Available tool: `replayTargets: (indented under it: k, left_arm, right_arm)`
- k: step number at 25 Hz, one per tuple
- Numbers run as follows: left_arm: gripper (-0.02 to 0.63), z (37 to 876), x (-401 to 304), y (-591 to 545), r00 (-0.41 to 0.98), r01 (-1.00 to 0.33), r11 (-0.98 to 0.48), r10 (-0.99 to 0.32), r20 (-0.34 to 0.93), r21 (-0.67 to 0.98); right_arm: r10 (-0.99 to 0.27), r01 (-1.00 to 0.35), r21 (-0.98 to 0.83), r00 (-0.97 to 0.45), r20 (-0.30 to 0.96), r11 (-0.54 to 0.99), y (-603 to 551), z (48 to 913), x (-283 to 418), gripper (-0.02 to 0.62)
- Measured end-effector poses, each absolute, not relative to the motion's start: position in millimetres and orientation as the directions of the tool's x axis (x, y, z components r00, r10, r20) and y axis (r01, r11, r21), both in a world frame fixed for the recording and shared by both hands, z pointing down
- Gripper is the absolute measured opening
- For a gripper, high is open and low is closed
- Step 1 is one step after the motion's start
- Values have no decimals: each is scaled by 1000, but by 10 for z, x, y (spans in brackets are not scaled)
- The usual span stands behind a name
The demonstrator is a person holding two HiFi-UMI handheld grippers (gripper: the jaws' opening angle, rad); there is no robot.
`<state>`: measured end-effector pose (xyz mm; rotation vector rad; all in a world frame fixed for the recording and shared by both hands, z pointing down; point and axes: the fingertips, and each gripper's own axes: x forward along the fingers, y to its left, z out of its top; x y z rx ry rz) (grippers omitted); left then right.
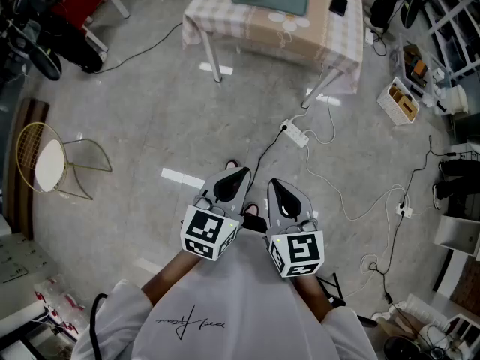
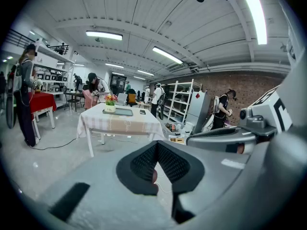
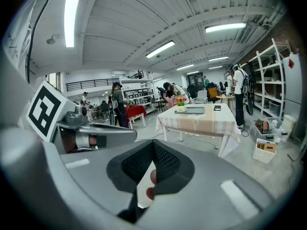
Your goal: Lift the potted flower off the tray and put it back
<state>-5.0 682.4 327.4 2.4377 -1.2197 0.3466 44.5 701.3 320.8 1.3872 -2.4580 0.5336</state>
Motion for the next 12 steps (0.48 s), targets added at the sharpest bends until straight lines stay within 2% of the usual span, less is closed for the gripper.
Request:
replayTargets:
  k: [12]
  left_arm:
    - [-3, 3215, -146, 6063, 604, -797, -550, -707, 368, 249]
  right_arm:
    - [-764, -866, -194, -498, 410, 461, 6288, 3200, 314, 5]
